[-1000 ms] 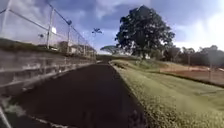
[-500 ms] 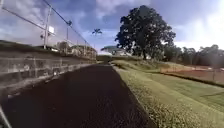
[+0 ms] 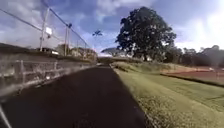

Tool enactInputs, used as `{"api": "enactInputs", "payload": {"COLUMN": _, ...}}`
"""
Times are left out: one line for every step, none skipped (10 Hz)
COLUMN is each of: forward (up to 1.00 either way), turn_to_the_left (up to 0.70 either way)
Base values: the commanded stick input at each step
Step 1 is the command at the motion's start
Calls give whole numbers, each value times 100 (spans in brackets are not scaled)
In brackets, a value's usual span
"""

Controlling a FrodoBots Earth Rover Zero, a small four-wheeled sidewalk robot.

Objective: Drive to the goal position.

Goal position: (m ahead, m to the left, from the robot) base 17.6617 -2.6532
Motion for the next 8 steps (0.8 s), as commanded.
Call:
{"api": "enactInputs", "payload": {"forward": 70, "turn_to_the_left": 35}}
{"api": "enactInputs", "payload": {"forward": 70, "turn_to_the_left": 35}}
{"api": "enactInputs", "payload": {"forward": 70, "turn_to_the_left": 19}}
{"api": "enactInputs", "payload": {"forward": 70, "turn_to_the_left": 2}}
{"api": "enactInputs", "payload": {"forward": 70, "turn_to_the_left": 0}}
{"api": "enactInputs", "payload": {"forward": 70, "turn_to_the_left": 0}}
{"api": "enactInputs", "payload": {"forward": 70, "turn_to_the_left": 0}}
{"api": "enactInputs", "payload": {"forward": 70, "turn_to_the_left": 0}}
